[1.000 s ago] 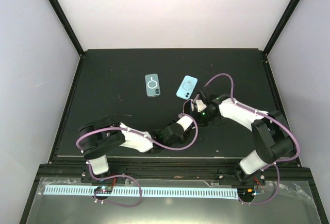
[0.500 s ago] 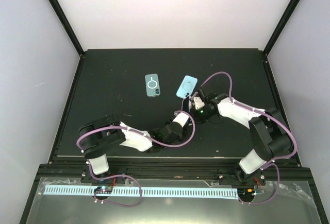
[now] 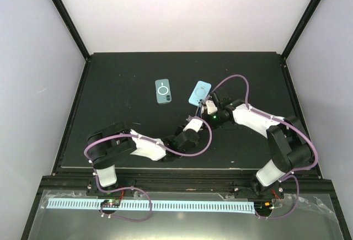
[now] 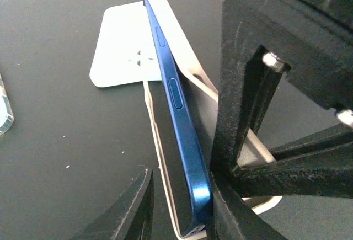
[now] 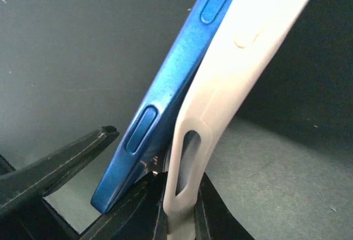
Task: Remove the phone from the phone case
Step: Remove the phone case from the phone.
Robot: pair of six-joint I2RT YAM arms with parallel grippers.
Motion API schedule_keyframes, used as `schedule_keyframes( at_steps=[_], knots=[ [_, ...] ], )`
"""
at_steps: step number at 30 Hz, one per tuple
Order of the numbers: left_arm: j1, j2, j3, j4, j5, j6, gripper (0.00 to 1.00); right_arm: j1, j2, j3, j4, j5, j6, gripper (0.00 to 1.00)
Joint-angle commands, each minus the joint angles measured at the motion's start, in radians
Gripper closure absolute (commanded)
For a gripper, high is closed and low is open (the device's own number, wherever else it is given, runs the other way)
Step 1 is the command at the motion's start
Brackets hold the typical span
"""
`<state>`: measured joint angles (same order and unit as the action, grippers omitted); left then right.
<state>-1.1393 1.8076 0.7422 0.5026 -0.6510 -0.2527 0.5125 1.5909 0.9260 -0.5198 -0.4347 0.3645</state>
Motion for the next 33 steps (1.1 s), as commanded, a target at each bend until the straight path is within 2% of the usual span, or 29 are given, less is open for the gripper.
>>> schedule_keyframes(
  at_steps=[1,8,15,20,33],
  knots=[
    [0.073,-0.056,-0.034,0.010,-0.129,0.027,0.76,0.029,-0.029,-0.004,-0.162,-0.094,-0.056,0.99],
    [0.089,-0.100,-0.057,0.034,0.017,0.014,0.98,0.029,-0.050,0.010,-0.165,-0.051,-0.068,0.99],
    [0.106,-0.211,-0.135,0.061,0.135,-0.092,0.98,0.029,-0.076,0.032,-0.166,0.114,-0.097,0.99],
    [0.117,-0.298,-0.181,0.040,0.168,-0.150,0.98,0.029,-0.083,0.036,-0.166,0.242,-0.124,0.99],
    [0.136,-0.603,-0.330,-0.020,0.258,-0.192,0.99,-0.021,-0.163,0.062,-0.164,0.387,-0.263,0.99]
  ],
)
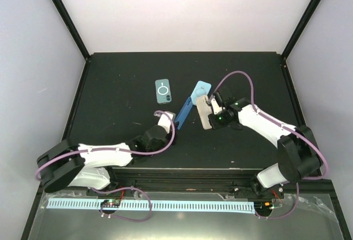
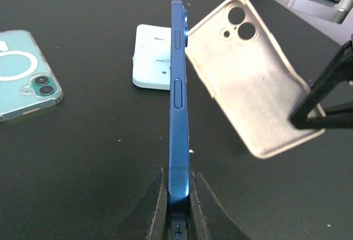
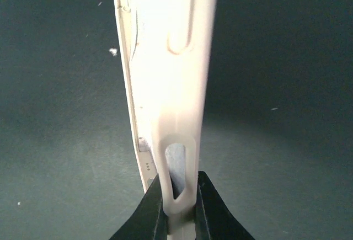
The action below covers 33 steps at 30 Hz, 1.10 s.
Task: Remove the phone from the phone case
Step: Remove the phone case from the phone, then place the phone at the center of the board.
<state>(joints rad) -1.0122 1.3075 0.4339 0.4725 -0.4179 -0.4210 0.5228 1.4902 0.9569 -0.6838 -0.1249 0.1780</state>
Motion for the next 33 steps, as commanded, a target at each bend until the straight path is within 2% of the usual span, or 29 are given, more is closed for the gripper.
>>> schedule_keyframes(
  at_steps=[1,6,10,13,19,24,33],
  knots=[
    [0.009,-0.125,-0.032,0.003,0.037,-0.016,0.99,-0.045,-0.071,0.028,-0.002,0.085,-0.092,0.99],
    [0.008,-0.218,-0.057,-0.059,0.101,0.019,0.98,-0.165,-0.087,0.025,-0.020,0.040,-0.218,0.99],
    [0.006,-0.290,-0.083,-0.095,0.120,0.028,0.99,-0.345,-0.035,0.105,-0.100,-0.112,-0.434,0.99],
    [0.005,-0.337,-0.097,-0.124,0.129,0.045,0.98,-0.471,0.039,0.196,-0.193,-0.178,-0.510,0.99],
    [-0.001,-0.376,-0.101,-0.178,0.149,0.069,0.99,-0.627,0.271,0.407,-0.345,-0.157,-0.644,0.99],
    [-0.007,-0.375,-0.101,-0.183,0.171,0.076,0.98,-0.774,0.450,0.570,-0.442,-0.207,-0.693,0.99],
    [-0.011,-0.336,-0.098,-0.175,0.173,0.082,0.98,-0.894,0.777,0.889,-0.645,-0.251,-0.741,0.99]
  ],
)
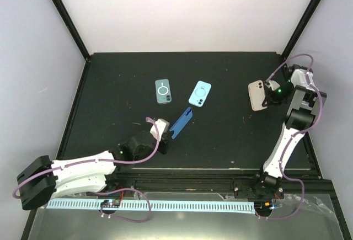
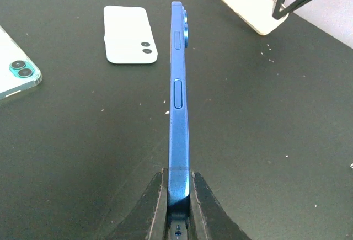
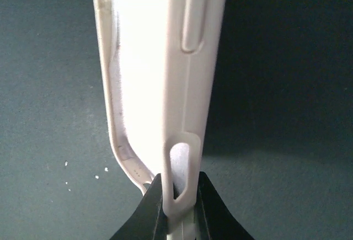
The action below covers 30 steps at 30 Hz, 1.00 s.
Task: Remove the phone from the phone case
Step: Place the phone at the center of the board, then place the phone case at the center of the board.
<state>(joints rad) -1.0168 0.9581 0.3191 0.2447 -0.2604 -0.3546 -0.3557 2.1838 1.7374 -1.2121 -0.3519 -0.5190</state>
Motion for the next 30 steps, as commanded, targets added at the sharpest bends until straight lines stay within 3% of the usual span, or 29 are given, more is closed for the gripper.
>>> schedule_keyframes(
  at_steps=[1,3,7,10,14,20,25,30],
  knots=[
    [-0.006,0.022,0.020,0.054,0.018,0.018,0.98,-0.018,0.110,0.137,-0.125,-0.013,-0.043,0.94],
    [-0.007,0.039,0.034,0.048,0.025,0.023,0.98,-0.020,0.143,0.182,-0.127,-0.001,-0.045,0.76],
    [-0.008,0.072,0.079,0.018,0.032,0.040,0.98,-0.026,0.136,0.206,-0.103,0.019,-0.025,0.67],
    [-0.008,0.100,0.124,-0.018,0.029,0.058,0.98,-0.037,0.054,0.127,0.001,0.071,0.027,0.57],
    [-0.009,0.147,0.208,-0.098,0.033,0.096,0.98,-0.040,-0.146,-0.078,0.173,0.152,0.022,0.55],
    [-0.011,0.274,0.405,-0.224,-0.043,0.145,0.98,-0.025,-0.546,-0.420,0.241,-0.001,-0.002,0.55],
    [-0.016,0.536,0.687,-0.328,-0.192,0.196,0.98,0.027,-0.883,-0.718,0.365,-0.094,0.092,0.57],
    [-0.034,0.758,0.905,-0.401,-0.302,0.245,0.98,0.027,-1.194,-0.840,0.446,-0.183,0.173,0.54]
  ],
)
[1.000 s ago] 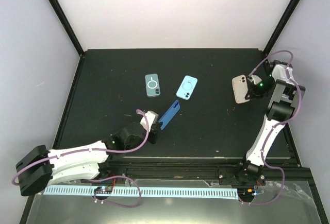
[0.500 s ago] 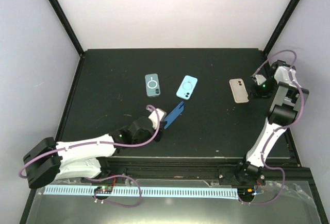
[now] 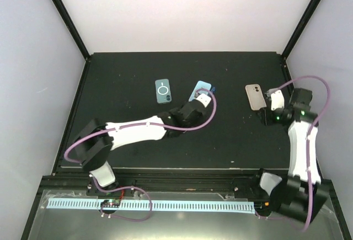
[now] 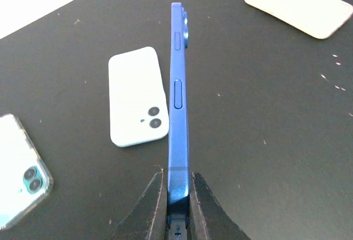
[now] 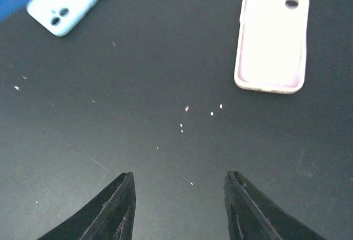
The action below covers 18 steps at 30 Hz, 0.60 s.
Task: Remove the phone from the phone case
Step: Place the phone case at the center of the board.
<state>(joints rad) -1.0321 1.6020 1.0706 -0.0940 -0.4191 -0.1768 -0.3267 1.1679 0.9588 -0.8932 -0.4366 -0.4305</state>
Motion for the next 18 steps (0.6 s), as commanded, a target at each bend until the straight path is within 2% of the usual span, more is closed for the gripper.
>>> schedule_keyframes(
  at_steps=[1,4,7,14,18],
  knots=[
    [-0.023,0.155,0.193,-0.073,-0.170,0.075,0.98,-0.001,-0.234,-0.089,0.153,-0.095,0.107,0.52],
    [-0.032,0.264,0.296,-0.098,-0.231,0.092,0.98,-0.002,-0.352,-0.150,0.215,-0.086,0.160,0.45],
    [-0.038,0.353,0.384,-0.134,-0.268,0.089,0.99,-0.001,-0.393,-0.152,0.231,-0.062,0.197,0.43],
    [-0.068,0.524,0.515,-0.188,-0.434,0.092,0.98,-0.003,-0.327,-0.146,0.234,-0.010,0.218,0.43],
    [-0.072,0.613,0.585,-0.224,-0.480,0.102,0.98,-0.003,-0.313,-0.144,0.236,-0.011,0.220,0.43]
  ],
)
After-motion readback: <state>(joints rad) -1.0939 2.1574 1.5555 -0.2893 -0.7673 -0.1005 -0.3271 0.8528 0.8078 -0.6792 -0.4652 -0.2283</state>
